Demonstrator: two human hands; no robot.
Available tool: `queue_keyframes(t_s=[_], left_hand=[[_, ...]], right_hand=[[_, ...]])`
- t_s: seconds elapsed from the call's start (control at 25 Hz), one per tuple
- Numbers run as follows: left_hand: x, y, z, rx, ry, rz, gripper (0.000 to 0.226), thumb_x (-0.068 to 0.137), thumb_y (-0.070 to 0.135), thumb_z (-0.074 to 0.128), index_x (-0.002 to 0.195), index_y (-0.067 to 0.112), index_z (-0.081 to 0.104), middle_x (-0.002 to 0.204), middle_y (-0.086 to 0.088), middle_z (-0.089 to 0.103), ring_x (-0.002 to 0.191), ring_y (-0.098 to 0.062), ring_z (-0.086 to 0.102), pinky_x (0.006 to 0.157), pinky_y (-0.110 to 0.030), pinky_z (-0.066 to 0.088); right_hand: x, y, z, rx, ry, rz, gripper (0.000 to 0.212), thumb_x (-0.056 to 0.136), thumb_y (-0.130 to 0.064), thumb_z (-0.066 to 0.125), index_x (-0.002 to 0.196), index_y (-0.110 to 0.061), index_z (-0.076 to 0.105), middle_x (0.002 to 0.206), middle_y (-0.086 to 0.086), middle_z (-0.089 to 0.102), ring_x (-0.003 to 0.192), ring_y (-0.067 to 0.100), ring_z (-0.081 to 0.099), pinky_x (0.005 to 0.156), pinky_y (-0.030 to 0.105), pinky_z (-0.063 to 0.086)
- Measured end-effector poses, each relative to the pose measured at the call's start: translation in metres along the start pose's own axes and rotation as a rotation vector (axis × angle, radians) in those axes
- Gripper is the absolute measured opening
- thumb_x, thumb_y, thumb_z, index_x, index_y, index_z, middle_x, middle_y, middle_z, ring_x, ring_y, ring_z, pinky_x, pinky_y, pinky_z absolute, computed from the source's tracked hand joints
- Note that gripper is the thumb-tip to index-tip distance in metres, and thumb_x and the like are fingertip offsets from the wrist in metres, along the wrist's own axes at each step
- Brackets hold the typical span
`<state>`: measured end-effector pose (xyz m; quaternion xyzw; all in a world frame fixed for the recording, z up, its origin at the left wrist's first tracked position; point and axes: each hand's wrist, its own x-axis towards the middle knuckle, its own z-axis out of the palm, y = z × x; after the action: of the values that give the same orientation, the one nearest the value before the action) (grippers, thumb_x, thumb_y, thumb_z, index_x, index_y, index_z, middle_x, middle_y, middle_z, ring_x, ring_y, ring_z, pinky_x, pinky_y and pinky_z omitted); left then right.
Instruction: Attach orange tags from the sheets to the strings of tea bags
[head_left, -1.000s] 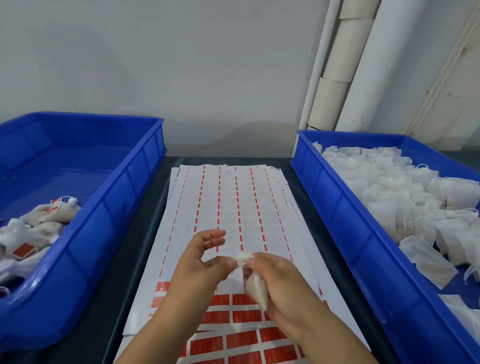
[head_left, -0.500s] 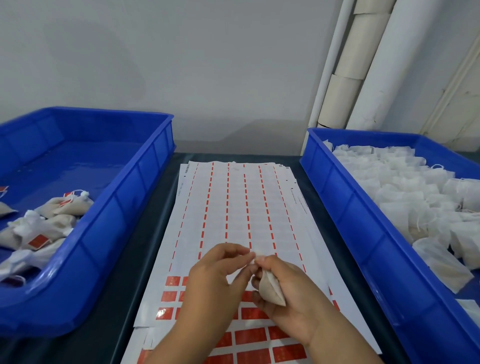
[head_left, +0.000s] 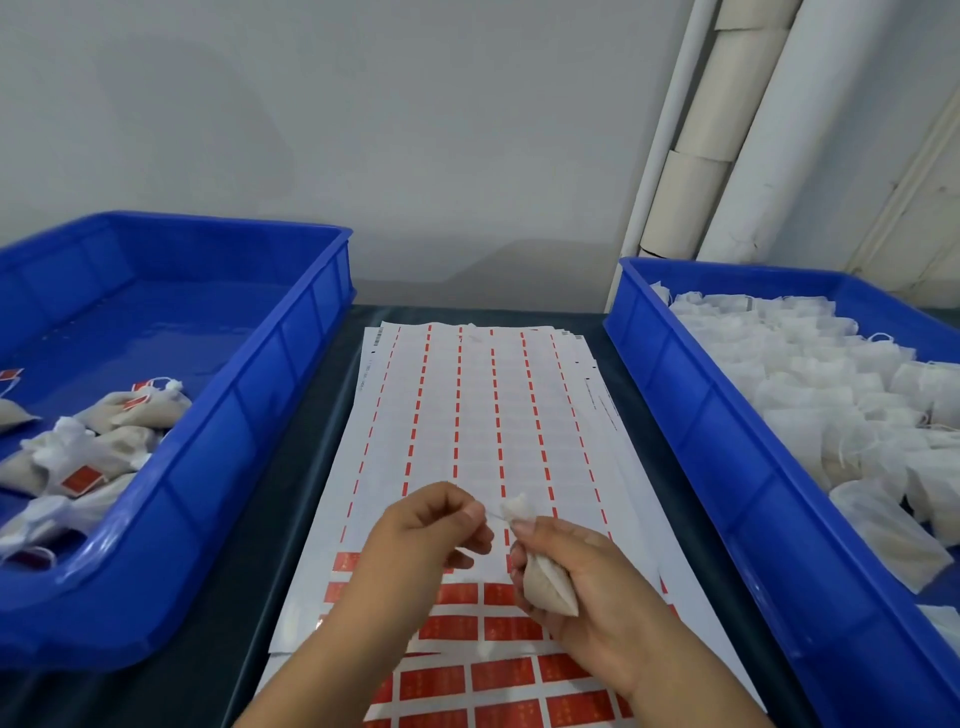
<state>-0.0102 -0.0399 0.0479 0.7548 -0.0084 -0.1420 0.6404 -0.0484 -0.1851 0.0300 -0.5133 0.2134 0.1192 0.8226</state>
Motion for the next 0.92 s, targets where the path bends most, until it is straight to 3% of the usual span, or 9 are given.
queue_keyframes(t_s=[0.12, 0.32, 0.44, 0.52, 0.6, 0.76, 0.84, 0.92], left_hand=[[0.004, 0.007, -0.006, -0.307, 0.040, -0.114, 0.021, 0.092, 0.012, 0.053, 0.078, 0.006, 0.067, 0.067, -0.007, 0.069, 0.061, -0.017, 0.063, 0.061, -0.028, 0.050], [0.002, 0.019, -0.021, -0.684, -0.133, -0.136, 0.024, 0.085, 0.005, 0.053, 0.066, 0.005, 0.067, 0.062, -0.010, 0.061, 0.048, -0.012, 0.052, 0.048, -0.022, 0.051], [0.000, 0.022, -0.020, -0.551, -0.176, -0.060, 0.028, 0.084, 0.008, 0.054, 0.060, 0.010, 0.068, 0.063, -0.010, 0.062, 0.050, -0.014, 0.053, 0.051, -0.023, 0.051], [0.000, 0.022, -0.015, -0.407, -0.178, 0.000, 0.034, 0.089, 0.009, 0.052, 0.061, 0.013, 0.070, 0.068, -0.011, 0.065, 0.056, -0.016, 0.057, 0.056, -0.025, 0.050], [0.000, 0.024, -0.010, -0.296, -0.173, 0.050, 0.034, 0.091, 0.012, 0.052, 0.062, 0.016, 0.071, 0.072, -0.010, 0.068, 0.060, -0.016, 0.059, 0.061, -0.027, 0.049], [0.000, 0.024, -0.002, -0.191, -0.168, 0.102, 0.032, 0.090, 0.017, 0.053, 0.064, 0.020, 0.070, 0.070, -0.005, 0.068, 0.061, -0.015, 0.059, 0.057, -0.025, 0.048], [0.003, 0.021, 0.000, -0.143, -0.116, 0.099, 0.026, 0.088, 0.021, 0.057, 0.066, 0.021, 0.071, 0.070, -0.003, 0.068, 0.068, -0.020, 0.061, 0.065, -0.030, 0.052], [0.007, 0.020, -0.002, -0.117, -0.031, 0.076, 0.021, 0.084, 0.026, 0.062, 0.065, 0.024, 0.071, 0.067, 0.001, 0.068, 0.074, -0.024, 0.061, 0.075, -0.034, 0.054]], right_hand=[[-0.001, 0.001, -0.007, 0.000, -0.100, 0.009, 0.042, 0.062, -0.014, 0.074, 0.104, -0.009, 0.067, 0.072, 0.011, 0.066, 0.063, 0.015, 0.063, 0.057, 0.026, 0.052], [-0.005, 0.002, -0.009, -0.312, -0.094, -0.135, 0.029, 0.064, -0.021, 0.076, 0.090, -0.034, 0.073, 0.096, -0.002, 0.071, 0.086, 0.020, 0.070, 0.072, 0.030, 0.057], [-0.010, -0.006, -0.009, -0.546, -0.122, -0.211, 0.031, 0.080, -0.017, 0.072, 0.090, -0.046, 0.071, 0.100, -0.015, 0.068, 0.093, 0.010, 0.066, 0.076, 0.023, 0.056], [-0.013, -0.010, -0.009, -0.567, -0.206, -0.206, 0.025, 0.083, -0.019, 0.069, 0.091, -0.042, 0.072, 0.097, -0.015, 0.070, 0.096, 0.008, 0.066, 0.079, 0.021, 0.054], [-0.013, -0.009, -0.003, -0.528, -0.242, -0.238, 0.014, 0.079, -0.032, 0.064, 0.089, -0.035, 0.074, 0.096, -0.008, 0.072, 0.099, 0.014, 0.066, 0.088, 0.029, 0.053], [-0.003, 0.003, 0.006, -0.518, -0.132, -0.306, 0.023, 0.078, -0.048, 0.057, 0.087, -0.033, 0.072, 0.096, -0.005, 0.072, 0.100, 0.018, 0.066, 0.100, 0.041, 0.047], [-0.002, 0.005, 0.008, -0.532, -0.112, -0.338, 0.022, 0.088, -0.048, 0.055, 0.089, -0.035, 0.073, 0.098, -0.009, 0.072, 0.103, 0.014, 0.064, 0.103, 0.041, 0.043], [-0.003, 0.003, 0.008, -0.482, -0.083, -0.359, 0.026, 0.083, -0.050, 0.051, 0.089, -0.037, 0.073, 0.095, -0.011, 0.072, 0.101, 0.010, 0.064, 0.103, 0.037, 0.043]])
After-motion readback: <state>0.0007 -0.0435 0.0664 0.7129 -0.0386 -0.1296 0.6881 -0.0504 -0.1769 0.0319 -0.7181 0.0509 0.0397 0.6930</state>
